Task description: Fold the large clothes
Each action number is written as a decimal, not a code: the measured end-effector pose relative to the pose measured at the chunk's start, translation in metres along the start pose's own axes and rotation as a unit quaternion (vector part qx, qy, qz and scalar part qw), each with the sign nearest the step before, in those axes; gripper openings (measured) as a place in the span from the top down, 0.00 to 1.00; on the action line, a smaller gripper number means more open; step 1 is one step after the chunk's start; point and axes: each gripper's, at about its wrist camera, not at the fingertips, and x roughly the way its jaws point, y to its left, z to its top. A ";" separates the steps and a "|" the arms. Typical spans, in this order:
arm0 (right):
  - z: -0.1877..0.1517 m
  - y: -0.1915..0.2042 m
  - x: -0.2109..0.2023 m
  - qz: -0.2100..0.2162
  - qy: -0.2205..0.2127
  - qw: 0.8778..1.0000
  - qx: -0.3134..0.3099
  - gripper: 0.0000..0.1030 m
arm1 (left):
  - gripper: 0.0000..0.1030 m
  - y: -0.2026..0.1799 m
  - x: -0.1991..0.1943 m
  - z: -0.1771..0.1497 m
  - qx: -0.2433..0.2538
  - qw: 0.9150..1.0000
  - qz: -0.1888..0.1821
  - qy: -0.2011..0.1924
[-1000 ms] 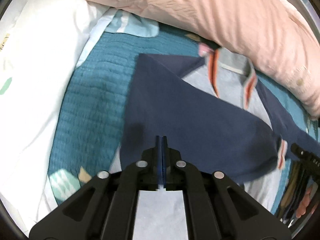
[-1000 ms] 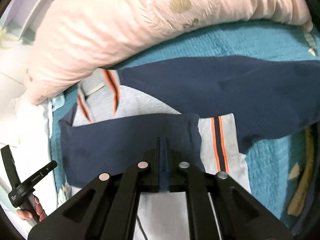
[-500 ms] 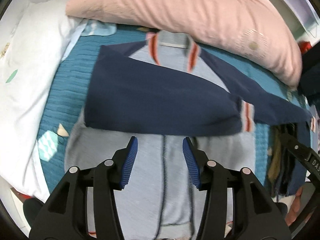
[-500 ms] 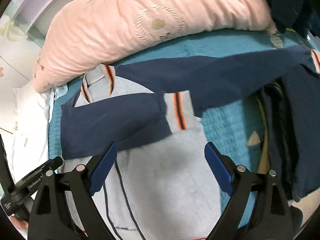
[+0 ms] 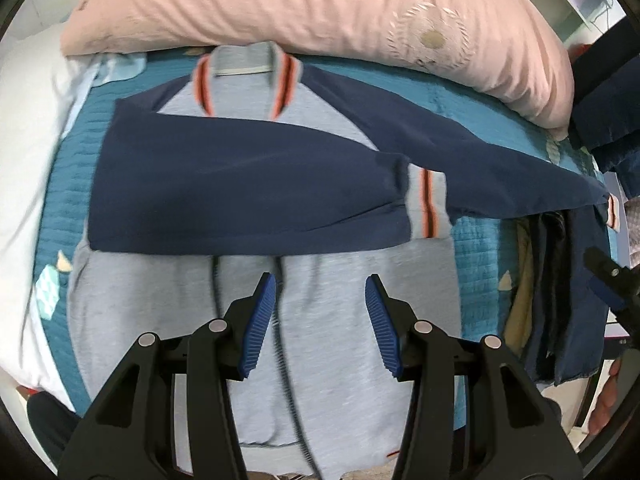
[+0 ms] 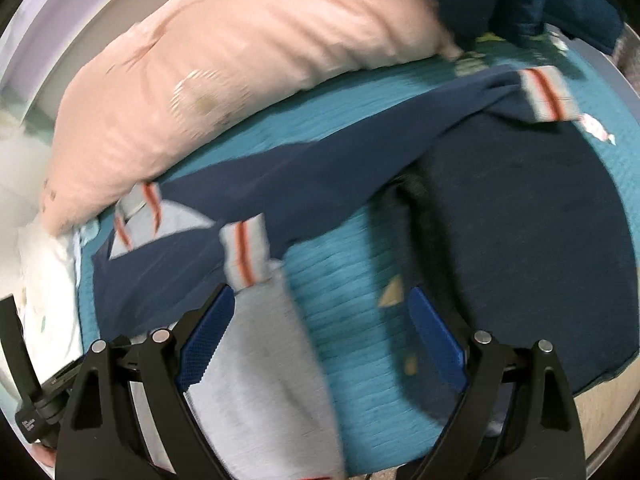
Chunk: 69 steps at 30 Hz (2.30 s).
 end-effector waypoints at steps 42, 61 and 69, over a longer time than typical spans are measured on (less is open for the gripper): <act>0.017 0.071 0.139 0.068 0.144 0.987 -0.019 0.21 | 0.70 0.265 0.078 -0.005 -0.317 0.942 -0.102 0.032; 0.004 0.132 0.178 0.077 0.128 0.987 -0.058 0.91 | 0.96 0.323 0.026 -0.013 -0.345 0.935 -0.057 -0.062; 0.011 0.116 0.202 -0.037 0.154 0.985 -0.064 0.99 | 0.95 0.310 0.056 -0.026 -0.318 0.948 -0.016 -0.026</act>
